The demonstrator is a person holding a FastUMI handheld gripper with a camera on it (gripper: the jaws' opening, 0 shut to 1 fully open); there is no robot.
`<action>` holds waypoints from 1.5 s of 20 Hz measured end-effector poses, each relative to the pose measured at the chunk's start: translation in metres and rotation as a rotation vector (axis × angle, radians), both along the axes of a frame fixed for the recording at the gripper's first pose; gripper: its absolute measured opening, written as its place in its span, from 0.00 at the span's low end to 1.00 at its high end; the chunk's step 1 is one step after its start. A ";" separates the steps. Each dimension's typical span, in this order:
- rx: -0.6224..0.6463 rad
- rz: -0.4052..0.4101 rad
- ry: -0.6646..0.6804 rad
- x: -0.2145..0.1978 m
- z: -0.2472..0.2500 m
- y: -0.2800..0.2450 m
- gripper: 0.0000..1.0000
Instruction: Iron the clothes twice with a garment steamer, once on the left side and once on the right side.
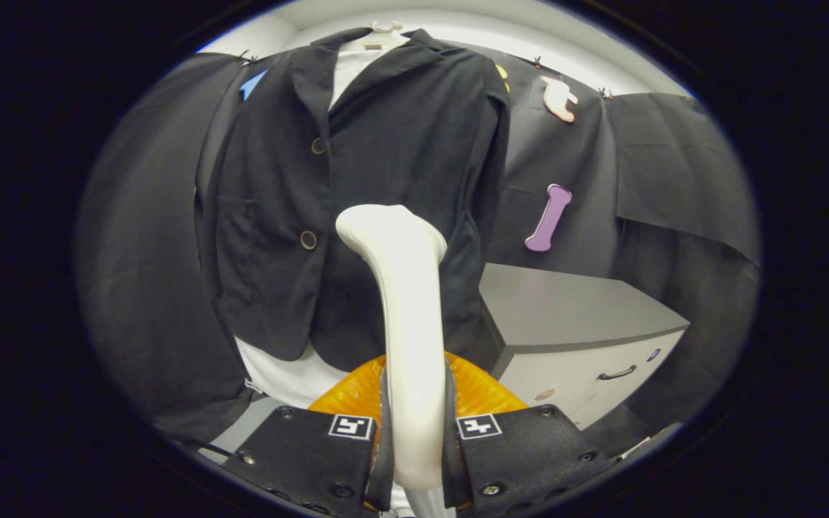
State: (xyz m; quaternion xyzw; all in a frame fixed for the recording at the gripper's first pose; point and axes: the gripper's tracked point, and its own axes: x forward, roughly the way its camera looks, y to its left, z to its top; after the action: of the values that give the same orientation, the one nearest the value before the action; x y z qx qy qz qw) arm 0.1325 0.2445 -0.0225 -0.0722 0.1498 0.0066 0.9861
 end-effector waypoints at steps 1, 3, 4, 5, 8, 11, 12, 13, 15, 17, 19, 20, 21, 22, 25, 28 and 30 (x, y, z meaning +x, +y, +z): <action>0.002 0.002 0.023 0.001 -0.013 0.002 0.29; 0.023 0.006 0.093 -0.003 -0.047 0.001 0.29; 0.025 0.000 0.119 -0.007 -0.061 0.000 0.29; 0.015 -0.003 0.130 -0.008 -0.069 -0.002 0.29; -0.007 0.007 0.169 -0.016 -0.093 -0.002 0.29; 0.006 0.007 0.242 -0.030 -0.125 -0.004 0.29; -0.001 0.010 0.257 -0.034 -0.133 -0.005 0.29; -0.008 0.013 0.272 -0.039 -0.139 -0.007 0.29; 0.001 0.009 0.304 -0.042 -0.153 -0.007 0.29; 0.017 0.001 0.313 -0.045 -0.152 -0.008 0.29; 0.018 0.014 0.269 -0.045 -0.134 -0.006 0.29; 0.017 0.031 0.248 -0.046 -0.122 -0.001 0.29; 0.017 0.050 0.226 -0.049 -0.112 0.005 0.29; 0.013 0.066 0.202 -0.049 -0.099 0.010 0.29; 0.012 0.118 0.121 -0.051 -0.052 0.040 0.29; 0.021 0.162 0.034 -0.044 0.000 0.063 0.29; 0.027 0.176 -0.015 -0.035 0.030 0.076 0.29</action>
State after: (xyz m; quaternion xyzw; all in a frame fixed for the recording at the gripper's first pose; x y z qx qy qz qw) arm 0.0973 0.3203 0.0074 -0.0716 0.1354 0.0947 0.9837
